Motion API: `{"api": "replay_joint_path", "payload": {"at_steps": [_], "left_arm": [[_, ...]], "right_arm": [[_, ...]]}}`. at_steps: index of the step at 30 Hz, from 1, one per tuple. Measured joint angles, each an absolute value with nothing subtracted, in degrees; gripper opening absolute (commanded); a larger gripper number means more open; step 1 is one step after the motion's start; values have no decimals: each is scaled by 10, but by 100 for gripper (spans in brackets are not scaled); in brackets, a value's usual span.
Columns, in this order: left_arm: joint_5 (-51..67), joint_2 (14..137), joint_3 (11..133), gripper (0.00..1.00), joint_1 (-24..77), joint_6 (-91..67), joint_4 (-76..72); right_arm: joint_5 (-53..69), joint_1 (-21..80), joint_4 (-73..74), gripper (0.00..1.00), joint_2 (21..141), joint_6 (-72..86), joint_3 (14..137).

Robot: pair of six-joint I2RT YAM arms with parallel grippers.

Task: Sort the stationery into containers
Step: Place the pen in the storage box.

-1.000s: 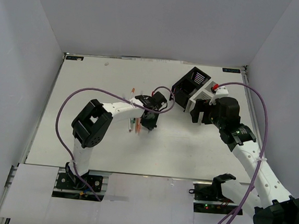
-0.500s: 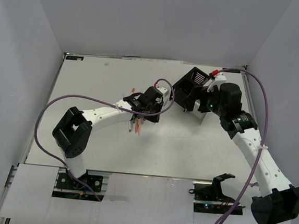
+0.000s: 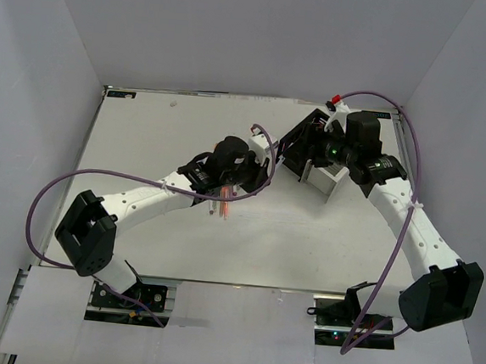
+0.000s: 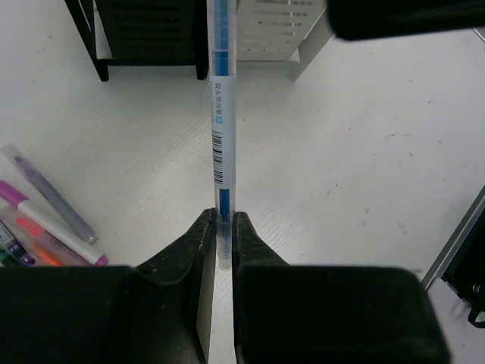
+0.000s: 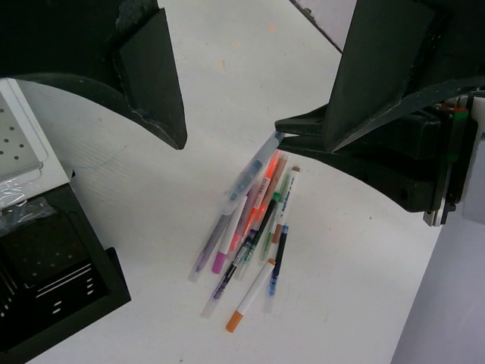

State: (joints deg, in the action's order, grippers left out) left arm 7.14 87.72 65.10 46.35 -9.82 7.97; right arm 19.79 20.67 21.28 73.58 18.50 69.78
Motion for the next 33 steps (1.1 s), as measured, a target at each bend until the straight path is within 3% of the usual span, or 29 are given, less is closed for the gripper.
{"api": "replay_joint_path", "payload": {"at_steps": [5, 10, 14, 18, 20, 22, 26, 29, 33], "left_arm": [[94, 870, 645, 0, 465, -71, 49], [112, 866, 641, 0, 467, -51, 33], [121, 864, 641, 0, 470, -39, 23], [125, 861, 637, 1, 471, -33, 16], [125, 859, 632, 7, 471, -31, 12], [123, 858, 624, 18, 472, -30, 4], [98, 857, 615, 74, 474, -36, -7], [57, 856, 614, 90, 474, -58, -3], [-5, 856, 614, 95, 467, -105, 23]], "right_arm": [[219, 208, 213, 75, 759, 193, 704], [228, 210, 210, 62, 772, 195, 704], [236, 211, 203, 45, 775, 195, 704], [245, 211, 191, 21, 775, 194, 704], [255, 211, 190, 9, 775, 203, 704], [258, 216, 188, 8, 775, 204, 704], [246, 215, 187, 8, 775, 194, 704], [223, 209, 192, 8, 778, 179, 710], [173, 198, 196, 8, 806, 149, 764]]}}
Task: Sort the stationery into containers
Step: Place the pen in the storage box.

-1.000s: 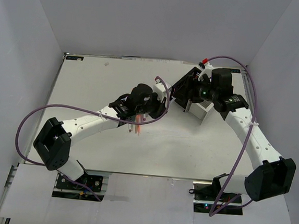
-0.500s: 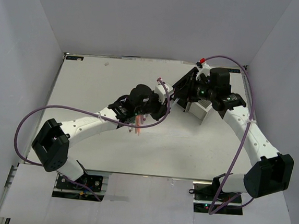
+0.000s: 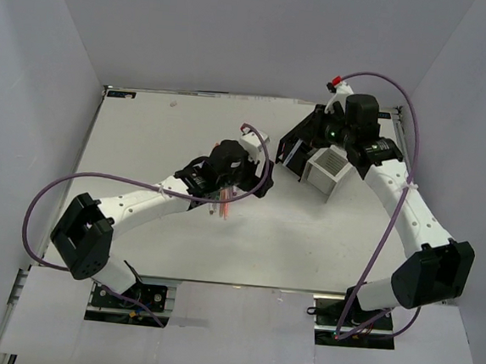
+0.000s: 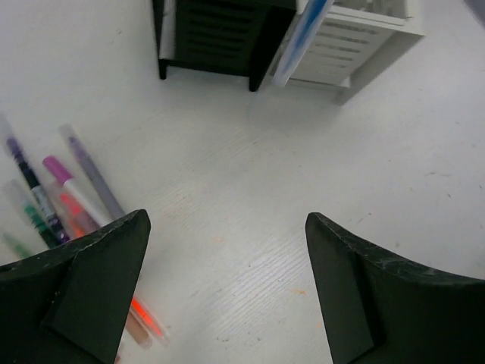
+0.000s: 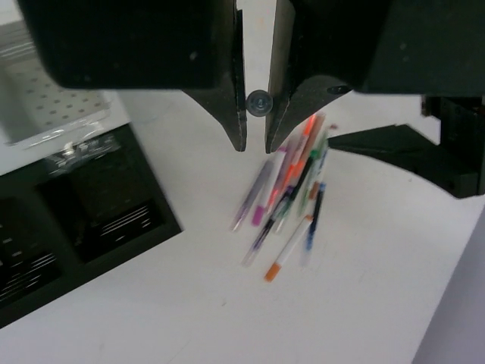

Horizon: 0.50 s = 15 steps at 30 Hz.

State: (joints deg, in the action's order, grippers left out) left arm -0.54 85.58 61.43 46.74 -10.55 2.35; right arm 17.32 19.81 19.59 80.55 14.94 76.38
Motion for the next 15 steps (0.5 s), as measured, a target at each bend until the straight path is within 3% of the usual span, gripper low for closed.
{"api": "replay_joint_path", "payload": {"at_steps": [6, 15], "left_arm": [[-53, 842, 599, 96, 409, -206, 101], [-67, 787, 535, 98, 358, -295, 186]], "right_arm": [[40, 183, 166, 8, 862, 83, 860], [-73, 145, 78, 8, 959, 24, 897]]}}
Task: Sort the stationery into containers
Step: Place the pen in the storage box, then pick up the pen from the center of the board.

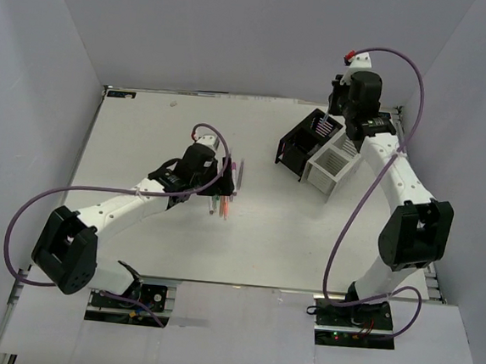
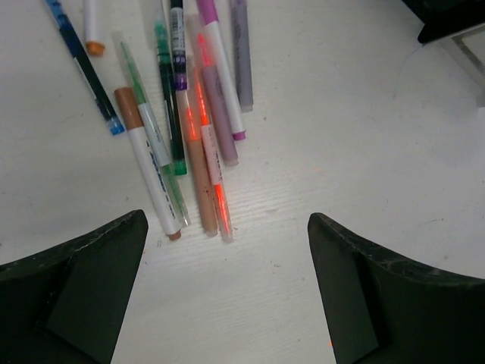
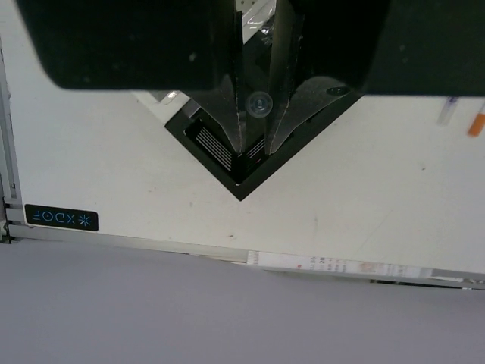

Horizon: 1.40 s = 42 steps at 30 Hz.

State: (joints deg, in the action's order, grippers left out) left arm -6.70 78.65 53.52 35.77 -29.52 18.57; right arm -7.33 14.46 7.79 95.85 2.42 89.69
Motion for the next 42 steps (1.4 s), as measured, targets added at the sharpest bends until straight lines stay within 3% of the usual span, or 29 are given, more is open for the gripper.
{"api": "replay_joint_path", "payload": {"at_steps": [7, 15, 21, 25, 31, 34, 42], "left_arm": [[-67, 775, 519, 98, 350, -326, 223], [-67, 778, 519, 98, 346, -346, 241], [-66, 816, 527, 92, 346, -364, 260], [-64, 842, 541, 77, 346, -374, 272], [-56, 869, 573, 61, 346, -387, 275], [-53, 882, 584, 51, 346, -393, 276], [-59, 947, 610, 50, 346, -399, 289]], "right_arm": [[-88, 131, 23, 8, 1027, 13, 908], [-83, 127, 7, 17, 1091, 21, 918], [-86, 126, 4, 39, 1094, 25, 897], [-89, 125, 7, 59, 1093, 19, 893], [-87, 125, 40, 81, 1046, 14, 881], [-87, 125, 55, 87, 989, 18, 855], [-84, 125, 74, 98, 794, 39, 735]]}}
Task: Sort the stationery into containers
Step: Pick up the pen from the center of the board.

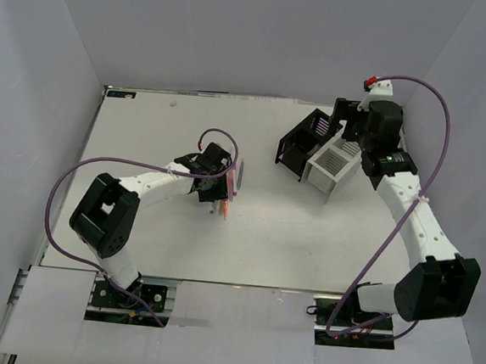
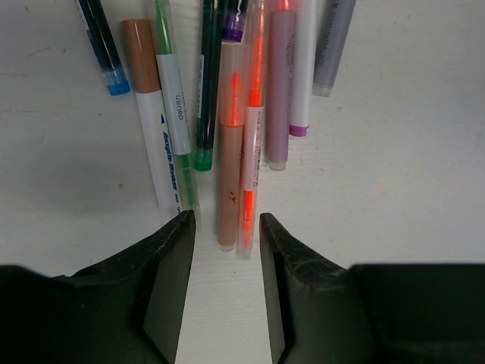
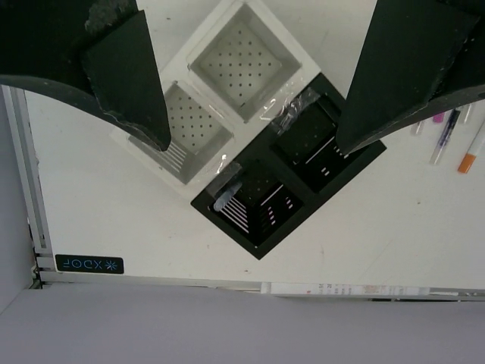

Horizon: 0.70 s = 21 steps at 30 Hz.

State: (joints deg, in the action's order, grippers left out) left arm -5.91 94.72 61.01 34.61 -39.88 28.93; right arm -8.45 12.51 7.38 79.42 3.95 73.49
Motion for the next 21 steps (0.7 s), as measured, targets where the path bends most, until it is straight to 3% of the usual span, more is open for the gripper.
{"api": "replay_joint_path", "payload": {"at_steps": [10, 21], "left_arm": [[-86, 979, 629, 49, 346, -396, 306], [-86, 1003, 642, 44, 343, -394, 317]], "right_arm": [[-70, 125, 93, 98, 663, 47, 593], [-69, 125, 106, 98, 641, 50, 546]]}}
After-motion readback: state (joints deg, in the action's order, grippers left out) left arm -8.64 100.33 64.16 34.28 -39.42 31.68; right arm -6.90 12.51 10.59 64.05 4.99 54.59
